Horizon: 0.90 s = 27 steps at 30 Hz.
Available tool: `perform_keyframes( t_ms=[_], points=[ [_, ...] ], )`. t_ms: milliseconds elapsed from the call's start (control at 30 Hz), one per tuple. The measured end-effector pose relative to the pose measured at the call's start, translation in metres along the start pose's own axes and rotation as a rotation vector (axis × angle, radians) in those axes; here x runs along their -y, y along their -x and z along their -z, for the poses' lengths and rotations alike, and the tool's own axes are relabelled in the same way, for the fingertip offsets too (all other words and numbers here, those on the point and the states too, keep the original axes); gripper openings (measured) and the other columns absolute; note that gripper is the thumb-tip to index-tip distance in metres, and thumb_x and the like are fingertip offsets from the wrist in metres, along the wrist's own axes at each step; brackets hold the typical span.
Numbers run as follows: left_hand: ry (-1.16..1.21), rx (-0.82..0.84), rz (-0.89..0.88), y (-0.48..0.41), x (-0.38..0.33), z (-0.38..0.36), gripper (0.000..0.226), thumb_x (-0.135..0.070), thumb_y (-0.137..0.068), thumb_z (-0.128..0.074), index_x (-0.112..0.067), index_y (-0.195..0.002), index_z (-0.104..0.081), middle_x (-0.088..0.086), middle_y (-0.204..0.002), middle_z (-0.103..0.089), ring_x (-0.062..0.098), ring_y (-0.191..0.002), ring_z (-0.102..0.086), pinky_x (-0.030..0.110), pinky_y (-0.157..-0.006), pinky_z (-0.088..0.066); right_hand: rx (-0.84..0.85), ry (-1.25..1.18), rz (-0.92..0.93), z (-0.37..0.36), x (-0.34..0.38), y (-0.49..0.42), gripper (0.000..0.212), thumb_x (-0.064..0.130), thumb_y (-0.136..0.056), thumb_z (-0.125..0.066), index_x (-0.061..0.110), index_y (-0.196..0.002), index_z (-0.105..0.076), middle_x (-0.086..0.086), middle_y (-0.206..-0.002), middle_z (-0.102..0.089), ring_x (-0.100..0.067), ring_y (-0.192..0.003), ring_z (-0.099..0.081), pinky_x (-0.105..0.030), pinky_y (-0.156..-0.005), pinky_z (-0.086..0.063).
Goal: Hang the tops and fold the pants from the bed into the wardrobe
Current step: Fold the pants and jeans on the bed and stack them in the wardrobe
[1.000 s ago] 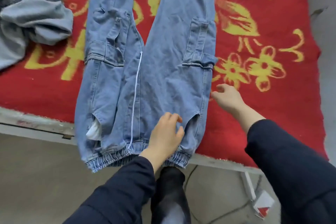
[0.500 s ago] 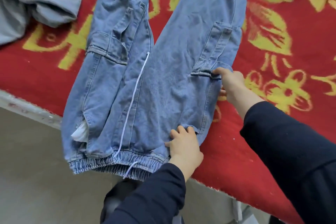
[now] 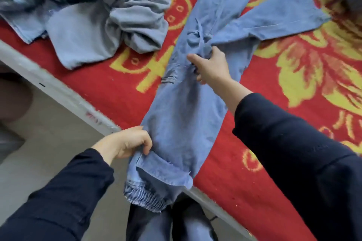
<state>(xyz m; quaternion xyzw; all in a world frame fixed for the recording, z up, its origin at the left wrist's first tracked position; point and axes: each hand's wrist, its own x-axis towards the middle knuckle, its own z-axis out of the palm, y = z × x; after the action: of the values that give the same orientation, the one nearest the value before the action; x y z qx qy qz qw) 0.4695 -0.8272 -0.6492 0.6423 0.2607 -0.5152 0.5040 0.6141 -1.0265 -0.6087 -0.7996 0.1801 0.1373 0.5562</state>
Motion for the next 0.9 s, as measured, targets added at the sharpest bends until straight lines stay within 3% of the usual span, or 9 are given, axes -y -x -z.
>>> perform_keyframes(
  t_ms=[67, 167, 300, 433, 533, 600, 667, 767, 900],
  points=[
    [-0.171, -0.061, 0.025, -0.004, 0.016, 0.02, 0.026, -0.002, -0.044, -0.054, -0.007, -0.068, -0.046, 0.007, -0.065, -0.047, 0.02, -0.057, -0.044, 0.024, -0.051, -0.033, 0.195, 0.289, -0.036, -0.022, -0.003, -0.001, 0.042, 0.04, -0.083, -0.065, 0.019, -0.118, -0.054, -0.005, -0.096, -0.061, -0.018, -0.066, -0.058, -0.024, -0.051, -0.044],
    [-0.28, -0.043, 0.057, -0.019, 0.034, 0.038, 0.02, -0.018, -0.061, -0.06, -0.015, -0.081, -0.054, 0.0, -0.073, -0.055, 0.019, -0.067, -0.046, 0.025, -0.056, -0.033, 0.267, 0.671, -0.054, -0.035, -0.041, -0.005, 0.038, 0.029, -0.086, -0.06, 0.014, -0.12, -0.052, -0.01, -0.114, -0.054, -0.028, -0.1, -0.059, -0.03, -0.069, -0.046],
    [-0.177, -0.305, -0.201, -0.034, 0.035, 0.041, 0.021, -0.027, -0.078, -0.068, -0.018, -0.067, -0.054, -0.004, -0.079, -0.047, 0.012, -0.076, -0.04, 0.028, -0.07, -0.03, -0.171, 0.612, -0.121, -0.029, -0.08, 0.012, 0.052, 0.026, -0.084, -0.06, 0.011, -0.131, -0.045, -0.013, -0.125, -0.044, -0.032, -0.118, -0.045, -0.045, -0.094, -0.042],
    [-0.345, -0.367, -0.242, -0.041, 0.022, 0.04, 0.022, -0.046, -0.081, -0.07, -0.025, -0.088, -0.069, -0.006, -0.11, -0.041, 0.015, -0.11, -0.037, 0.027, -0.094, -0.03, -0.455, 0.346, -0.581, -0.018, -0.104, 0.038, 0.071, 0.038, -0.08, -0.07, 0.006, -0.135, -0.037, -0.016, -0.135, -0.039, -0.035, -0.125, -0.04, -0.049, -0.099, -0.037],
    [-0.208, -0.116, -0.219, -0.036, 0.008, 0.049, 0.011, -0.039, -0.083, -0.072, -0.028, -0.086, -0.072, -0.005, -0.098, -0.069, 0.023, -0.102, -0.065, 0.038, -0.089, -0.052, -0.326, -0.032, -0.676, -0.012, -0.113, 0.05, 0.05, 0.023, -0.076, -0.077, -0.001, -0.115, -0.057, -0.012, -0.106, -0.062, -0.029, -0.095, -0.063, -0.033, -0.074, -0.053],
    [0.063, 0.137, -0.111, -0.031, 0.004, 0.059, 0.023, -0.025, -0.084, -0.072, -0.016, -0.105, -0.07, 0.001, -0.103, -0.074, 0.021, -0.101, -0.069, 0.038, -0.089, -0.053, -0.325, -0.106, -0.655, -0.003, -0.111, 0.055, 0.017, 0.001, -0.072, -0.072, -0.001, -0.088, -0.067, -0.01, -0.081, -0.062, -0.02, -0.064, -0.058, -0.019, -0.046, -0.045],
    [0.111, 0.143, -0.024, -0.033, 0.006, 0.066, 0.03, -0.021, -0.081, -0.075, -0.004, -0.103, -0.067, 0.006, -0.1, -0.074, 0.025, -0.094, -0.07, 0.038, -0.086, -0.053, -0.385, -0.058, -0.686, 0.006, -0.112, 0.056, 0.015, -0.003, -0.065, -0.069, 0.004, -0.075, -0.06, -0.011, -0.075, -0.054, -0.019, -0.055, -0.047, -0.02, -0.039, -0.036],
    [-0.333, -0.029, 0.04, -0.043, 0.002, 0.072, 0.028, -0.019, -0.08, -0.075, -0.01, -0.07, -0.051, 0.002, -0.069, -0.056, 0.017, -0.06, -0.052, 0.027, -0.055, -0.04, -0.26, 0.287, -0.737, 0.009, -0.108, 0.055, 0.031, 0.008, -0.07, -0.066, 0.0, -0.098, -0.055, -0.018, -0.099, -0.062, -0.034, -0.081, -0.062, -0.035, -0.064, -0.048],
    [-0.518, -0.052, -0.025, -0.053, -0.048, 0.072, 0.02, -0.021, -0.081, -0.071, -0.012, -0.081, -0.053, 0.004, -0.071, -0.05, 0.02, -0.064, -0.044, 0.029, -0.056, -0.035, -0.243, 0.556, -0.519, 0.013, -0.086, 0.038, 0.055, 0.017, -0.076, -0.067, -0.002, -0.12, -0.039, -0.02, -0.127, -0.046, -0.039, -0.12, -0.046, -0.044, -0.094, -0.042]
  ],
)
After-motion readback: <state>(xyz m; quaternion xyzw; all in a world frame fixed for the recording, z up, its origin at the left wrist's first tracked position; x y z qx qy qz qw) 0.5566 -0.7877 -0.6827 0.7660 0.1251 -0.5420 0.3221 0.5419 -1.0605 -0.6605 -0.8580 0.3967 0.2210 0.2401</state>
